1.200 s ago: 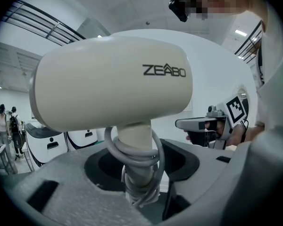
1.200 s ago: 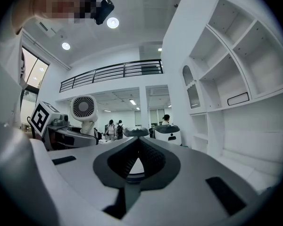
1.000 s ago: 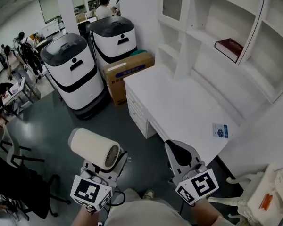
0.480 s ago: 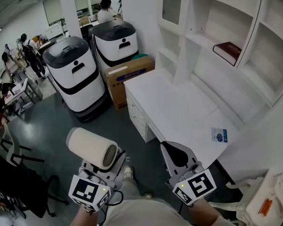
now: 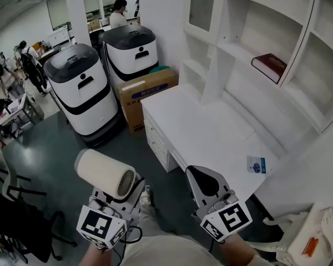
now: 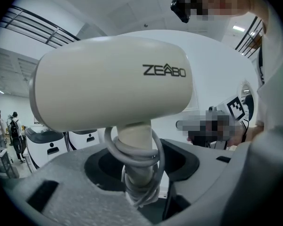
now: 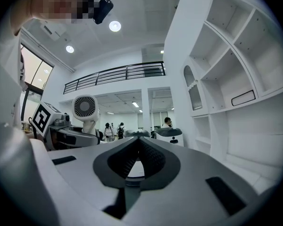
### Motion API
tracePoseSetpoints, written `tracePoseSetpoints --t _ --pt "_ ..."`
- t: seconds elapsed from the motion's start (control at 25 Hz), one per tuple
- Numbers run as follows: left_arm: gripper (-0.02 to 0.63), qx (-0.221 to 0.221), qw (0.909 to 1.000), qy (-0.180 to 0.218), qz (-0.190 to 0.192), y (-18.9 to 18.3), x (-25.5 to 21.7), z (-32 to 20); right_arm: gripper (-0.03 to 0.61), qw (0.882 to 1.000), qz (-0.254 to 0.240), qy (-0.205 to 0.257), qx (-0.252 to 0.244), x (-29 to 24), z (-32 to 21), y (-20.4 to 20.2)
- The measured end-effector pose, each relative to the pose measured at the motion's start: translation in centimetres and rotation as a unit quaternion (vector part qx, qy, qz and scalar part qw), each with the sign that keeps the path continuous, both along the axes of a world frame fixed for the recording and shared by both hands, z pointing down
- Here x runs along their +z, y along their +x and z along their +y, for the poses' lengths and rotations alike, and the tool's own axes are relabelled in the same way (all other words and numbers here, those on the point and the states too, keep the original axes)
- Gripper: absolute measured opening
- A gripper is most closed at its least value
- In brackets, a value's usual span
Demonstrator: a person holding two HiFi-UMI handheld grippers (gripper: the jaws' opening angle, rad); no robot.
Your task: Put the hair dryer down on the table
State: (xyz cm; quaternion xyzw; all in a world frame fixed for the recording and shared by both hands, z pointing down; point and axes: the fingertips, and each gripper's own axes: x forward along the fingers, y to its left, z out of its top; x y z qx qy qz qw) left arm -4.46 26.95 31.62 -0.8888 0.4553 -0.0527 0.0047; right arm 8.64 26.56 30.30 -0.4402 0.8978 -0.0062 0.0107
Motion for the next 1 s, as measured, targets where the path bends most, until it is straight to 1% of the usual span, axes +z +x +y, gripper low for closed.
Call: tracePoseSetpoints --t 0.24,0.52,0.72,1.0 --pt "0.219 0.004 1.0 -0.002 0.001 -1.1 0.4 -4.6 0.018 1.0 0.0 -0.006 0.003 0.7 -4.7 -1.2" --pt "0.219 0.007 1.0 -0.006 -0.001 -3.1 0.6 -11.4 0.018 1.0 0.003 -0.007 0.007 0.8 -11.9 -3.2" --pt "0.219 0.017 0.9998 -0.013 -0.002 -4.6 0.5 -17.2 0.02 1.0 0.005 -0.008 0.015 0.3 -17.6 -4.9" --pt "0.219 0.032 0.9993 -0.017 -0.008 -7.9 -0.4 -26.5 0.02 0.999 0.002 -0.006 0.032 -0.8 -26.4 -7.9"
